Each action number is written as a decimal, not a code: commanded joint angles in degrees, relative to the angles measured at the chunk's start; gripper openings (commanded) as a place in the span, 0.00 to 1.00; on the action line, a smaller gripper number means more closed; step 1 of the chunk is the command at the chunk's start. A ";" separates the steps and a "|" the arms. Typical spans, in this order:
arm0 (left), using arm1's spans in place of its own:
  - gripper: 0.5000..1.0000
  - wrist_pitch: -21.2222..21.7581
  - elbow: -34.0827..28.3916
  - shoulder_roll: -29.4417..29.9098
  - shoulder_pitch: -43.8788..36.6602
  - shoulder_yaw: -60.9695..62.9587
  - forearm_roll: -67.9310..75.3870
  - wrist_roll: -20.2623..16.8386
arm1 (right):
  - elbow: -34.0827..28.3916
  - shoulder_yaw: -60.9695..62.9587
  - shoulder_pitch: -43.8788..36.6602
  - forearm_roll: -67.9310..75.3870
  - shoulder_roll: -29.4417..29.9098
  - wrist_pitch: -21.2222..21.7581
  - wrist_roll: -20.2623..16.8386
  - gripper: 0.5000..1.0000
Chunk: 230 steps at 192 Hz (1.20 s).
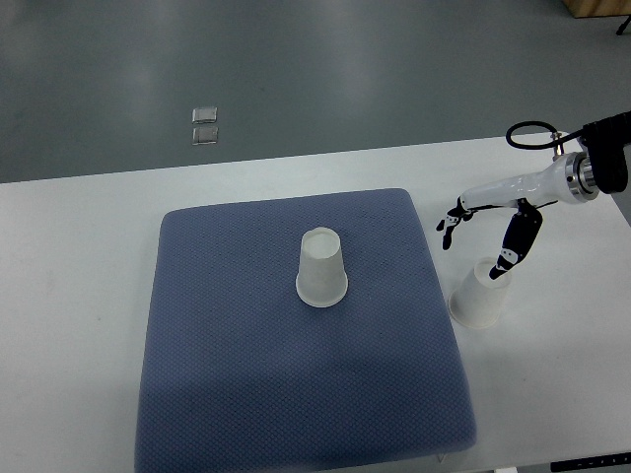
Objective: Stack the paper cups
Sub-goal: 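Lower the right hand around the white cup beside the pad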
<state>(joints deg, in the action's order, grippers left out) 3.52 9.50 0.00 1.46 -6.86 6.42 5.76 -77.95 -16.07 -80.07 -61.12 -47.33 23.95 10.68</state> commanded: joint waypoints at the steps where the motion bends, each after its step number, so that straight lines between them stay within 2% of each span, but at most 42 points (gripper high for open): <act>1: 1.00 0.00 -0.01 0.00 -0.05 0.00 0.00 -0.05 | -0.01 -0.01 1.49 -0.32 -0.22 -0.92 -0.04 0.84; 59: 1.00 0.00 -0.01 0.00 -0.05 0.00 0.00 0.04 | 0.08 0.17 3.43 -1.37 -0.58 -4.70 -0.04 0.83; 87: 1.00 0.00 -0.01 0.00 -0.05 0.00 0.00 -0.05 | -0.01 0.17 3.60 -1.99 -0.93 -4.88 0.04 0.83; 111: 1.00 0.00 -0.01 0.00 0.04 0.00 0.00 -0.05 | -0.01 0.17 4.83 -2.69 -1.19 -5.76 1.54 0.83; 167: 1.00 0.00 -0.01 0.00 0.04 0.00 0.00 -0.05 | -0.01 0.61 7.47 -3.83 -1.37 -6.90 1.63 0.83; 230: 1.00 0.00 -0.01 0.00 0.04 0.00 0.00 0.04 | 0.61 0.69 10.02 -4.54 -0.84 -12.52 1.71 0.83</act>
<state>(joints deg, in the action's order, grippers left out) 3.52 9.50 0.00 1.45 -6.86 6.42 5.75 -77.57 -15.38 -71.12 -65.37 -48.37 13.27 12.31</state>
